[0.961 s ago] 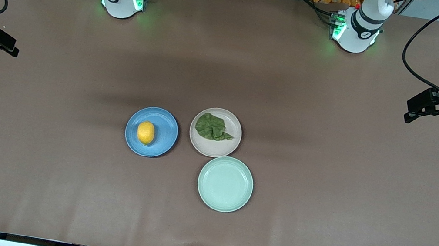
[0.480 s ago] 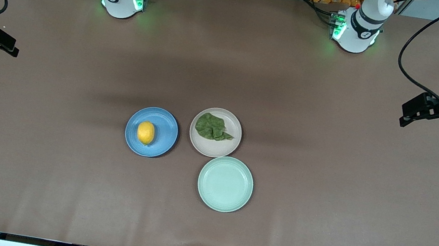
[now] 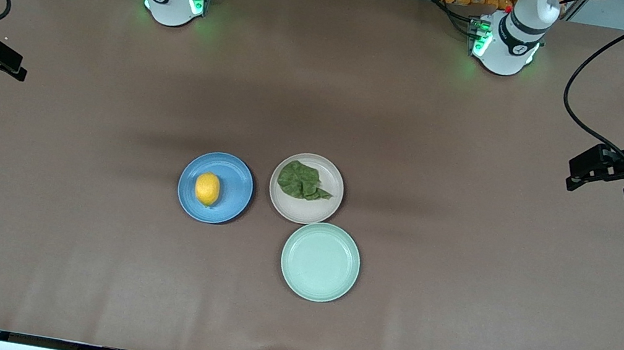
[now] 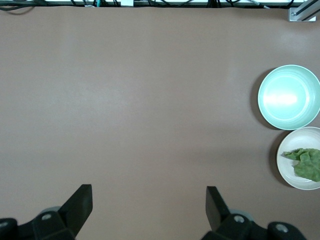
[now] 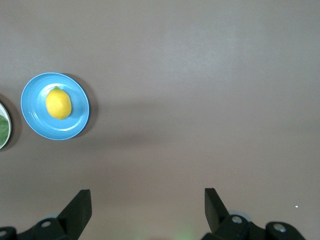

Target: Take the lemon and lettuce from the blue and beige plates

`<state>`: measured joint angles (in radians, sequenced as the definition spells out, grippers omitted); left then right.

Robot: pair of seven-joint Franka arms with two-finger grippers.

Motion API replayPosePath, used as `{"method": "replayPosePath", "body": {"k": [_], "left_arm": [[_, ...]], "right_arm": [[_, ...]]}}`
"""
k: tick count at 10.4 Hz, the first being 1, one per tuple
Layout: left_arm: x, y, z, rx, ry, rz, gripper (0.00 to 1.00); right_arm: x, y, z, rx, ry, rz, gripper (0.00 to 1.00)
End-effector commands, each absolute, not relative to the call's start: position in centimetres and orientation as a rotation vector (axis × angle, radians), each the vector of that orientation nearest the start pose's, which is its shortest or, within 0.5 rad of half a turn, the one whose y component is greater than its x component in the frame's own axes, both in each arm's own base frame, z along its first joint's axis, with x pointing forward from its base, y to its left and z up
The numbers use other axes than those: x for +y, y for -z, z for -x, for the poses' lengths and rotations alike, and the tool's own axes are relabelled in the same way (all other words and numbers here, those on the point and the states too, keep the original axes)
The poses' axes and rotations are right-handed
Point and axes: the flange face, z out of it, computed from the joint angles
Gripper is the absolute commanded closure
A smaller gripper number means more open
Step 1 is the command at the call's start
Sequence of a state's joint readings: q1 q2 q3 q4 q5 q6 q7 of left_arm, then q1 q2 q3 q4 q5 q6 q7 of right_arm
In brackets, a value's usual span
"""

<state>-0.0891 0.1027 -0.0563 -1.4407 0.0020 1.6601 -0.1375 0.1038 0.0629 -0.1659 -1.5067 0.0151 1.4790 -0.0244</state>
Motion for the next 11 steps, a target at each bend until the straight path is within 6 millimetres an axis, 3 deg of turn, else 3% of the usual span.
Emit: {"method": "replayPosePath", "body": {"k": [1, 4, 11], "left_arm": [[-8.6, -64.4, -58.7, 0.017, 0.208, 3.144, 0.0], [-7.7, -64.0, -58.9, 0.021, 0.196, 3.145, 0.0], [-9.3, -60.7, -60.3, 0.015, 0.105, 3.191, 0.0]], "right_arm": [[-3.3, -61.8, -56.0, 0.082, -0.127, 3.142, 0.0], [-3.3, -61.8, -56.0, 0.084, -0.127, 3.14, 0.0], [-3.4, -61.6, -56.0, 0.087, -0.132, 3.139, 0.0]]}}
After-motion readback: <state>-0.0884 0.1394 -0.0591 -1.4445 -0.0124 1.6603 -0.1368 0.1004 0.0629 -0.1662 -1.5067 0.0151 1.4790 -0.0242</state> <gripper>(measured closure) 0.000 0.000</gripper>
